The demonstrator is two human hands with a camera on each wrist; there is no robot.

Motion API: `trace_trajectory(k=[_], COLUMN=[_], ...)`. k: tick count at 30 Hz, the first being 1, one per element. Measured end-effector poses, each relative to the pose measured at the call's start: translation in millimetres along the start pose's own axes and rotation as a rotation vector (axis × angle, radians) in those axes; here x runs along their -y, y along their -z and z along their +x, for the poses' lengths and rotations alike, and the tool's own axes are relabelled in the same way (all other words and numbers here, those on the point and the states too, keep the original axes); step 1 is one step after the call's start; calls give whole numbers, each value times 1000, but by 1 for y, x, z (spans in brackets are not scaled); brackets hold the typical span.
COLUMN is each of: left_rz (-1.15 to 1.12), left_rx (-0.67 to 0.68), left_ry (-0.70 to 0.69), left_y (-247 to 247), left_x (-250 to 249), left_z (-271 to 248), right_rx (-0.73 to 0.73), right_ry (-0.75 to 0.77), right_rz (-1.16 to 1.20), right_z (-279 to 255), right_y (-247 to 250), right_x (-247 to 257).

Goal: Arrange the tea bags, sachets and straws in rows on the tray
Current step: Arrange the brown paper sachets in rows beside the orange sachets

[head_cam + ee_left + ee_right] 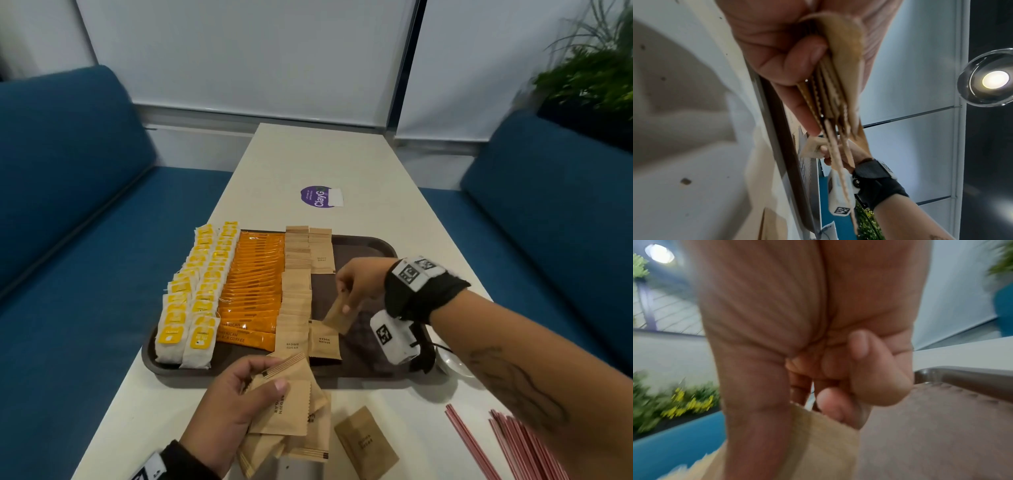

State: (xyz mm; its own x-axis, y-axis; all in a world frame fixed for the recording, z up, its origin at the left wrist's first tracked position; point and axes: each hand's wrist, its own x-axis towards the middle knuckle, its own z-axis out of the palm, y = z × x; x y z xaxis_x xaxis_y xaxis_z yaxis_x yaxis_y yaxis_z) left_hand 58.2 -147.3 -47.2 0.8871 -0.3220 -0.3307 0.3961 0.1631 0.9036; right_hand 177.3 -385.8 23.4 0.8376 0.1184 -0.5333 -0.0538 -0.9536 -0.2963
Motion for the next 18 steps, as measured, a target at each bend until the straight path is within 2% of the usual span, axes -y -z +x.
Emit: trace_trajectory(k=[6, 9, 11, 14, 18], left_rz=[14, 23, 30, 36, 32], left_rx=[-4, 18, 11, 13, 5], left_ry=[32, 26, 8, -29, -49], left_y=[-1, -1, 1, 2, 5], left_x=[-1, -2, -1, -3, 0], left_z=[7, 12, 14, 16, 17], right_rx=[-232, -331, -347, -365, -350], right_ry=[-51, -191, -255, -274, -333], right_rz=[564, 790, 832, 797, 922], right_z=[-8, 10, 27, 45, 61], right_y=[24, 20, 15, 11, 4], right_x=[-18, -17, -16, -13, -14])
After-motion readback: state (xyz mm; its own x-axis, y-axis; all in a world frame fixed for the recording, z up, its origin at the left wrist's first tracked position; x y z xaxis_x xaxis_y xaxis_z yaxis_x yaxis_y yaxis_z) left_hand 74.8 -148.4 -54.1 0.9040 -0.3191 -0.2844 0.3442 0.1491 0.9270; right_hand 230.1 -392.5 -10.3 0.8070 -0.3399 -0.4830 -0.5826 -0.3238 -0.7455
